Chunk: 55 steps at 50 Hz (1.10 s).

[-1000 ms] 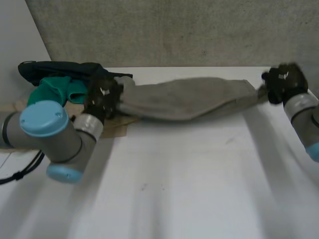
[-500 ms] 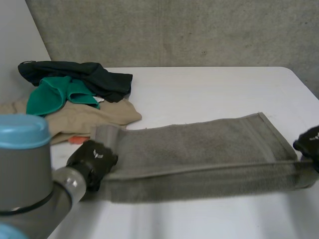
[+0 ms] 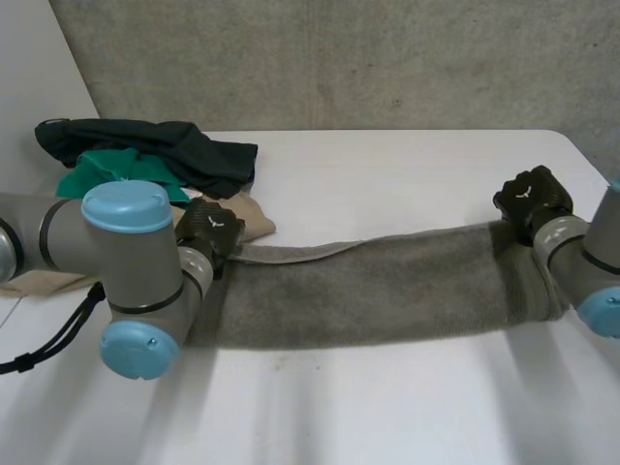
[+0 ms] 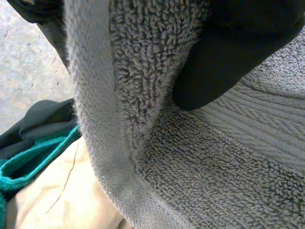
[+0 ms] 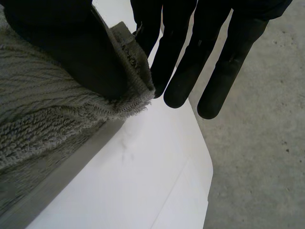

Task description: Fold the laundry.

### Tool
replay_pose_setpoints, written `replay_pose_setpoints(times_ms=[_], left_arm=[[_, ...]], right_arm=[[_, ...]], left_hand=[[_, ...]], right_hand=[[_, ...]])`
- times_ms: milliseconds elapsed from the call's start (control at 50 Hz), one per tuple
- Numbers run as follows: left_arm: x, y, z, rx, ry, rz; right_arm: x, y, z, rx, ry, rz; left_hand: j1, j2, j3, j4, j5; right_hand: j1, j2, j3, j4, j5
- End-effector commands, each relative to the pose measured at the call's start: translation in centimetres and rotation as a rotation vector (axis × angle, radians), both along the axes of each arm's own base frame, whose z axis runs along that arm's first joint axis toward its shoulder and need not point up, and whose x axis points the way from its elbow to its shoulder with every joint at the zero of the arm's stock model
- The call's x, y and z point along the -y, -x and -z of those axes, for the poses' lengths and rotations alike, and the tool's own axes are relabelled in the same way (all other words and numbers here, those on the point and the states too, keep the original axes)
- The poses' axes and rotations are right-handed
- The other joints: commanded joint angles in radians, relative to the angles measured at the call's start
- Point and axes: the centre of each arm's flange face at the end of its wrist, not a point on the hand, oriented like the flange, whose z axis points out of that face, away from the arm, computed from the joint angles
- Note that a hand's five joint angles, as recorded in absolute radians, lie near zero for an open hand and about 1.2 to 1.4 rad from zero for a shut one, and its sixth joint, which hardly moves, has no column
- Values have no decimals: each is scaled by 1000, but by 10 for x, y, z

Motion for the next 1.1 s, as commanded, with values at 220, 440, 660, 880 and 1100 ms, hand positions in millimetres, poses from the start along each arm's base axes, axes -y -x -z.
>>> replay_pose_setpoints(times_ms=[220,440,660,880,1100], left_arm=[[12,5,4,0,22,-44],[97,19,-191,-443,837,-47],[85,3,-225,-668,856,119],[76,10,-92,-508,449,101],[15,9,-4,-269,54,87]], right_arm=[[39,-9,4,21,108,-8],[75,3,-214,464,947,-31],[64,35,-214,591,804,-39],[71,36,-108,520,435,-62],[41,67,-14,327,42,55]], left_hand=[[242,197,203,195,213],[242,197,203,195,213],[242,197,203,195,213],[242,197,203,195,213],[242,197,203,195,213]], right_hand=[[286,223,206,200,215],[286,223,206,200,215],[286,223,206,200,215],[286,223,206,200,215],[286,223,206,200,215]])
